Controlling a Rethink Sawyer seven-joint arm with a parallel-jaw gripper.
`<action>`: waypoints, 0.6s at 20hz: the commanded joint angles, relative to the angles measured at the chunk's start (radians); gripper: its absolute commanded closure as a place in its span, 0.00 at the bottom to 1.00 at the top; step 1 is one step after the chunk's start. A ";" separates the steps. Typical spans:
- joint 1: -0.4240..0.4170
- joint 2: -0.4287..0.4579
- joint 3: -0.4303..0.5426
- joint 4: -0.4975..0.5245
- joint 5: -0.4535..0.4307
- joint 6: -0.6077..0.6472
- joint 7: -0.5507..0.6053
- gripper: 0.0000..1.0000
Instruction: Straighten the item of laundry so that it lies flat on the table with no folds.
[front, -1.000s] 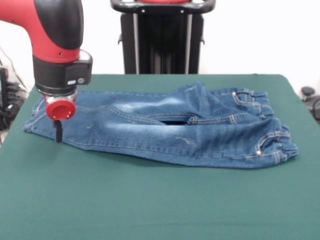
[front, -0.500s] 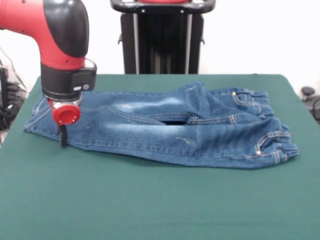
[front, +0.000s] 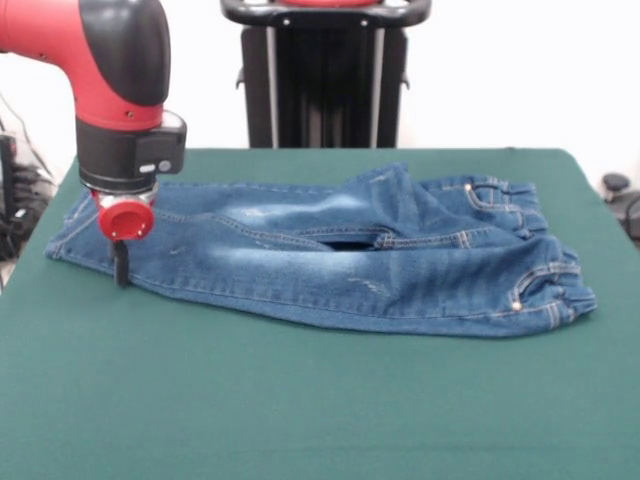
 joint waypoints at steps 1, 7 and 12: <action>-0.008 0.077 0.086 0.094 -0.054 0.003 -0.064 0.00; -0.001 0.005 0.075 0.143 -0.047 0.040 -0.059 0.00; -0.021 -0.019 0.081 0.161 -0.055 0.022 -0.067 0.00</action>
